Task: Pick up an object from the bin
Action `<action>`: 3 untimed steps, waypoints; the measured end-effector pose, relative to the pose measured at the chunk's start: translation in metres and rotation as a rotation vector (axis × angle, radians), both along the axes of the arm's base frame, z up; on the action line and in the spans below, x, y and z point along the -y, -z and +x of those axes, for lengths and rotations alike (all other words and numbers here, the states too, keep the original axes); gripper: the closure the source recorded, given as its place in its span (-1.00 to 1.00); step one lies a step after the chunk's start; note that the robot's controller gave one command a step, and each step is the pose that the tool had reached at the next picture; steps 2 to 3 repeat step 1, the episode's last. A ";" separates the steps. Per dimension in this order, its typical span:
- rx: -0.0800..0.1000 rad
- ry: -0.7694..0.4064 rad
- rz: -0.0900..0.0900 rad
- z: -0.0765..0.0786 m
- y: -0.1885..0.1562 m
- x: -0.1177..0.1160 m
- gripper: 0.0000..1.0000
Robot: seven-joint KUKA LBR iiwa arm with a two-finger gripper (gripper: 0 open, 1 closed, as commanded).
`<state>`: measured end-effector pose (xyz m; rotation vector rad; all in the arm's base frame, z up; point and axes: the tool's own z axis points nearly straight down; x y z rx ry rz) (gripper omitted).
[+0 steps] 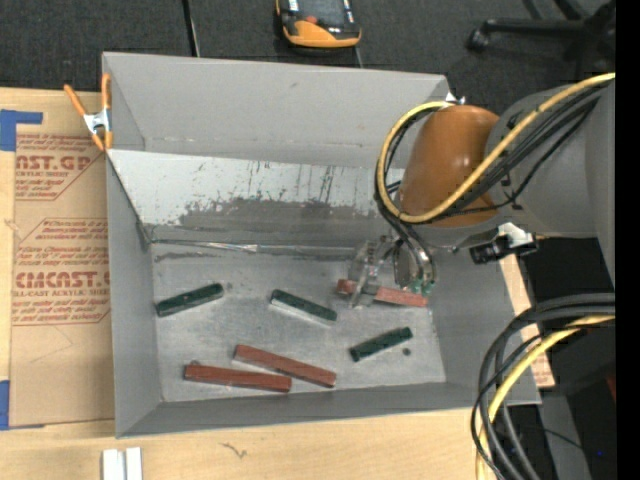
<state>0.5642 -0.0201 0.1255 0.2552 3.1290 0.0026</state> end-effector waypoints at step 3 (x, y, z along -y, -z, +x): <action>-0.001 0.000 0.000 0.000 -0.005 0.000 1.00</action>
Offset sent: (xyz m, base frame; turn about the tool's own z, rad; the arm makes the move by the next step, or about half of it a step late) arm 0.0000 0.0000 0.0281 0.0000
